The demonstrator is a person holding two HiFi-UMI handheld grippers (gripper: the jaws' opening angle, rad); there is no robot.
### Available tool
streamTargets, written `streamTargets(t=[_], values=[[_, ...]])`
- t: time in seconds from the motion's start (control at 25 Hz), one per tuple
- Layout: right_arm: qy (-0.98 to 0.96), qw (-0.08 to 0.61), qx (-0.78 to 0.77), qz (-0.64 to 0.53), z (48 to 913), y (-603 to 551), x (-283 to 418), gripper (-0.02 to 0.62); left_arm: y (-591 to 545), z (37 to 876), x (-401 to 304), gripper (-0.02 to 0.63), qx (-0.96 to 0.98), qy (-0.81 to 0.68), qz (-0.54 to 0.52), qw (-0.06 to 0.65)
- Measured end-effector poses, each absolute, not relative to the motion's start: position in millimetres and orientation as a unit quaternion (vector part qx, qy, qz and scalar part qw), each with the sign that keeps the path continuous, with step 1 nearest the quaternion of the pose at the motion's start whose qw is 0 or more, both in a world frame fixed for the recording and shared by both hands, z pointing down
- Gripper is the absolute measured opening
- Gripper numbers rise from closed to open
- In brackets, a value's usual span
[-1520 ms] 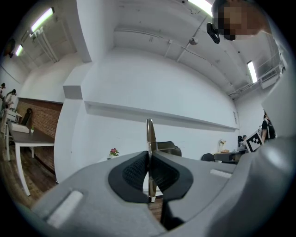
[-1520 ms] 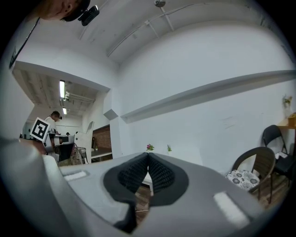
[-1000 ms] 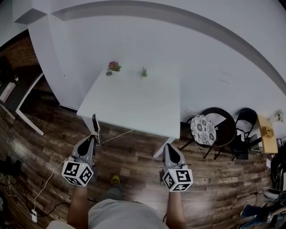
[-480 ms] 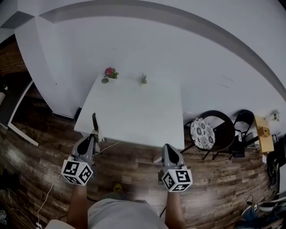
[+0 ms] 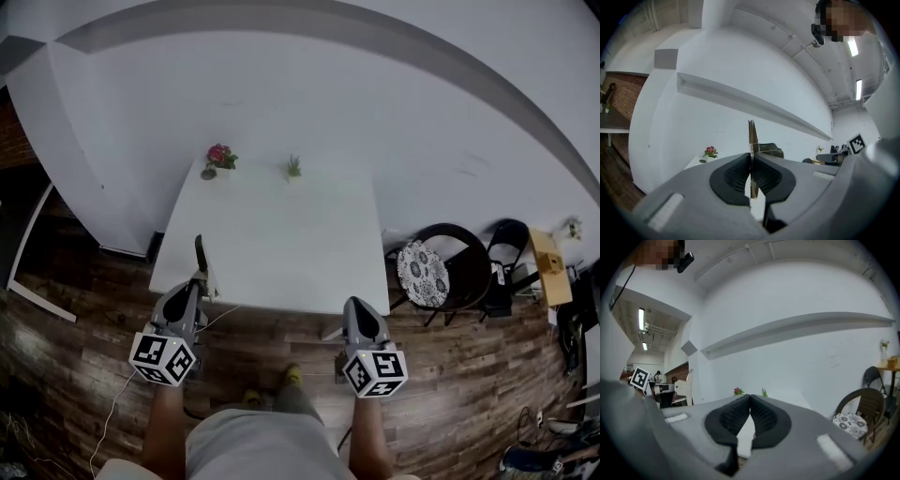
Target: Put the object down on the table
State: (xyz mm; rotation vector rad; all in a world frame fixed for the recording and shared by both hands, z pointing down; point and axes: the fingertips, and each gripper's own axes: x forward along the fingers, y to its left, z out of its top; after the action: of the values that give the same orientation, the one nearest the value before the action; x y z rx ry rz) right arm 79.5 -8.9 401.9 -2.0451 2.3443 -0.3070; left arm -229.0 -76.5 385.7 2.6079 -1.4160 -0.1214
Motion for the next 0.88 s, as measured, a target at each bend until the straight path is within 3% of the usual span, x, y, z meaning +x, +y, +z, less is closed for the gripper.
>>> streamTargets(t=[0.88], values=[[0.754,0.002,-0.644,-0.131,441.6,-164.7,143.2,0.003,-218.5,425.3,-161.9,0.011,0.871,-0.479,0.011,0.108]])
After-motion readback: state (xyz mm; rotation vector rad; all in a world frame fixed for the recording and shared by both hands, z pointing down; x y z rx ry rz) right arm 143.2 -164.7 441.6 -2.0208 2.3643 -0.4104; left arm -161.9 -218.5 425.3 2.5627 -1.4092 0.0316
